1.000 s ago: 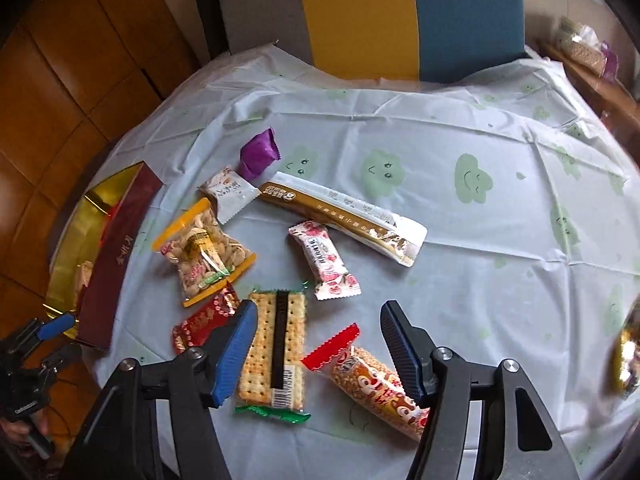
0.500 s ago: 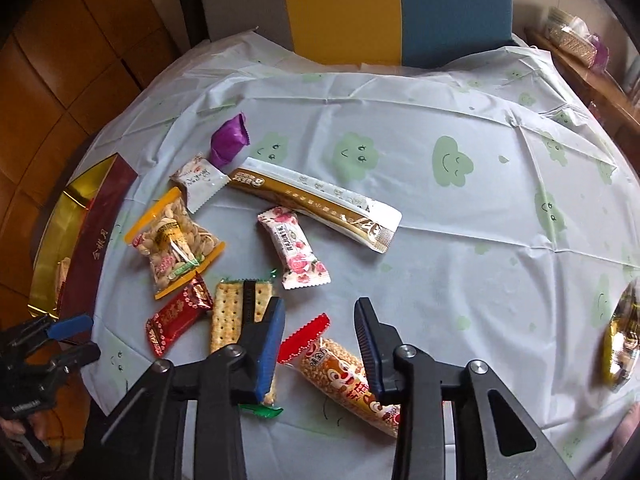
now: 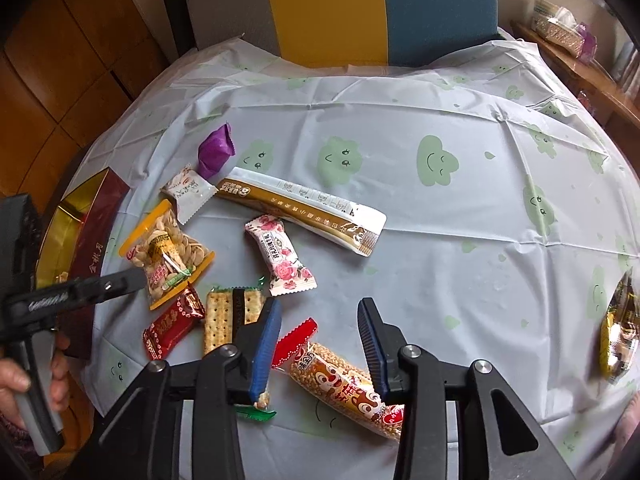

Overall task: Organize snacks
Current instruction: 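Move the left tool to the peanut bag and grasp it, then carry the clear peanut bag with the left tool into the tin and release, then grasp the chipmunk-printed peanut bar with the right tool and lift it, then carry the chipmunk peanut bar with the right tool into the tin and release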

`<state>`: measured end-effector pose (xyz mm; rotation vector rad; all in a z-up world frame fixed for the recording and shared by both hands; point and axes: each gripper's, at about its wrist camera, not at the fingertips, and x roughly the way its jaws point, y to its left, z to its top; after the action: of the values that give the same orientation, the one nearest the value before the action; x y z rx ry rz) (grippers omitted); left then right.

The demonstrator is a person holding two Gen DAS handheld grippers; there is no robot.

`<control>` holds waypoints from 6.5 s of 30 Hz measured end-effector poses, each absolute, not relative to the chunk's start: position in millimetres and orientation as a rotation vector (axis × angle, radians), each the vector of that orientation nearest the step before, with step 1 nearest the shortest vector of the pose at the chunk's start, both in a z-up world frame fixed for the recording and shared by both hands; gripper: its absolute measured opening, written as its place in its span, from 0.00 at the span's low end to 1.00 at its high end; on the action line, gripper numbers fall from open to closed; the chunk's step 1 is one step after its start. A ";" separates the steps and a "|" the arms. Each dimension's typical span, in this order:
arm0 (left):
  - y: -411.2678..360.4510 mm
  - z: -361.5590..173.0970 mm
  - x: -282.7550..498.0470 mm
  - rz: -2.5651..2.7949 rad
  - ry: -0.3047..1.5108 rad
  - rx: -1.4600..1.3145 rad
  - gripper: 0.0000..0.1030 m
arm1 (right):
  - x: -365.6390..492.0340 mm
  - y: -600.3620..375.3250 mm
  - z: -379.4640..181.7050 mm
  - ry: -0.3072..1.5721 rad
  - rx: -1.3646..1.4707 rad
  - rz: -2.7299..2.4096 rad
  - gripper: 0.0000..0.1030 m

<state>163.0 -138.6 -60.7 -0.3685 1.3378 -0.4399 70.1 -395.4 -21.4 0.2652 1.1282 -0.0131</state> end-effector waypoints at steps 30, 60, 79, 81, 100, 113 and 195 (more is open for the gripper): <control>-94.0 -14.1 144.1 -0.396 1.029 -0.225 0.34 | 71.8 -393.6 -31.3 1.170 0.197 -0.026 0.40; 79.5 39.1 82.9 -0.226 0.889 -0.291 0.34 | 56.8 -356.2 -73.4 1.385 -0.078 -0.039 0.42; 116.0 37.5 99.1 -0.090 0.866 -0.225 0.34 | 48.1 -347.5 -76.4 1.374 -0.094 -0.038 0.39; 107.7 35.4 111.0 -0.076 0.871 -0.204 0.35 | 47.8 -347.3 -76.3 1.372 -0.096 -0.037 0.39; 94.8 3.8 100.7 0.003 0.929 -0.175 0.39 | 52.3 -344.6 -77.7 1.367 -0.109 -0.025 0.39; 79.1 22.0 61.0 -0.001 0.850 -0.108 0.39 | 49.4 -344.2 -73.2 1.358 -0.118 -0.023 0.38; 95.8 11.9 35.5 0.017 0.827 -0.088 0.40 | 59.8 -181.7 18.6 0.944 0.130 0.409 0.73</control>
<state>35.5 95.8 11.9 -0.0880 0.8267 0.0165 59.8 -181.7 18.6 0.1304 0.9436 0.4090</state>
